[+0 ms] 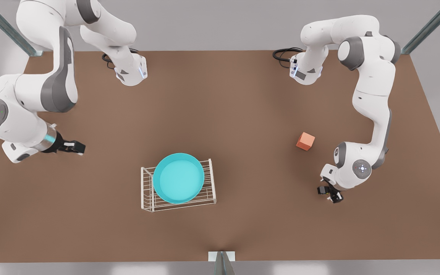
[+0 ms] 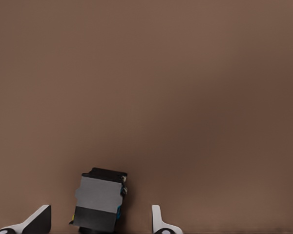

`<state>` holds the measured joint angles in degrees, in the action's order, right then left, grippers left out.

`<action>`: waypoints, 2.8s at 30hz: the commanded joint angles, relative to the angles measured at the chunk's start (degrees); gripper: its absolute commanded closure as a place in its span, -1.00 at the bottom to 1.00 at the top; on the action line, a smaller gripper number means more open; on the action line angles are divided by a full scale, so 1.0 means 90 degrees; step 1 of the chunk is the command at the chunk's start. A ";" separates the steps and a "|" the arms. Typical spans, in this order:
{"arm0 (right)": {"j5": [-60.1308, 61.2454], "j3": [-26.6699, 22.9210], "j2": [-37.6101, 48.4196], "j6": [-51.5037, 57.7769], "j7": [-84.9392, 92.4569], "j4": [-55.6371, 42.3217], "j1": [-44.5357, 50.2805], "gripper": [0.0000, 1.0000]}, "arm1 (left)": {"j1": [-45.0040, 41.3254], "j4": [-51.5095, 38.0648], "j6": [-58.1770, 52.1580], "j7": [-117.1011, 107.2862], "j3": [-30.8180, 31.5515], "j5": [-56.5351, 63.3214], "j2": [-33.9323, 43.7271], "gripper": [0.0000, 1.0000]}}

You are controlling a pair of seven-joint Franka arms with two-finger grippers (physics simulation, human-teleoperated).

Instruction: Place the plate on the shelf with right arm and place the red button switch in the plate with left arm

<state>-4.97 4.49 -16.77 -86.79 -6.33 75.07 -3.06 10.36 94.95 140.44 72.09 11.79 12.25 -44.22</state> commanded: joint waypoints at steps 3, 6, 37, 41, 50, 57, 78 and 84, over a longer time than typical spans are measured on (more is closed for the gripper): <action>-0.0464 -0.0245 0.0106 0.1069 0.1484 -0.0285 -0.0226 -1.00 | -0.0077 -0.0012 0.0001 0.0242 0.0008 0.0015 0.0001 -1.00; -0.0239 -0.0119 0.0067 0.1294 0.1494 -0.0275 -0.0344 -1.00 | -0.0125 -0.0090 0.0001 0.0242 0.0018 0.0025 0.0001 -1.00; 0.0152 -0.0060 -0.0207 0.0757 0.1436 -0.0285 -0.0519 -1.00 | -0.0067 -0.0266 0.0010 0.0291 0.0018 0.0299 -0.0223 0.08; 0.0152 -0.0060 -0.0207 0.0777 0.1445 -0.0285 -0.0519 -1.00 | -0.0067 -0.0276 -0.0224 0.0281 0.0096 0.0289 -0.0047 0.10; 0.0172 -0.0089 -0.0207 0.0728 0.1387 -0.0324 -0.0549 -1.00 | -0.0340 -0.0315 -0.0966 -0.0188 0.0565 -0.0131 0.0626 0.13; 0.0142 -0.0060 -0.0256 0.0747 0.1397 -0.0324 -0.0529 -1.00 | -0.1043 -0.0891 -0.1942 -0.0871 0.0574 -0.0727 0.1115 0.14; -0.0102 -0.0177 -0.0217 0.0698 0.1221 -0.0383 -0.0627 -1.00 | -0.3495 -0.2190 -0.3925 -0.4973 0.0575 -0.1752 0.1535 0.14; -0.0082 -0.0138 -0.0226 0.0698 0.1172 -0.0558 -0.0597 -1.00 | -0.4110 -0.2727 -0.3164 -0.5998 0.0565 -0.1840 0.1085 0.14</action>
<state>-5.76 3.29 -18.83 -80.26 5.02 70.59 -8.39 -25.93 70.78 108.57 42.45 16.86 -3.58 -33.99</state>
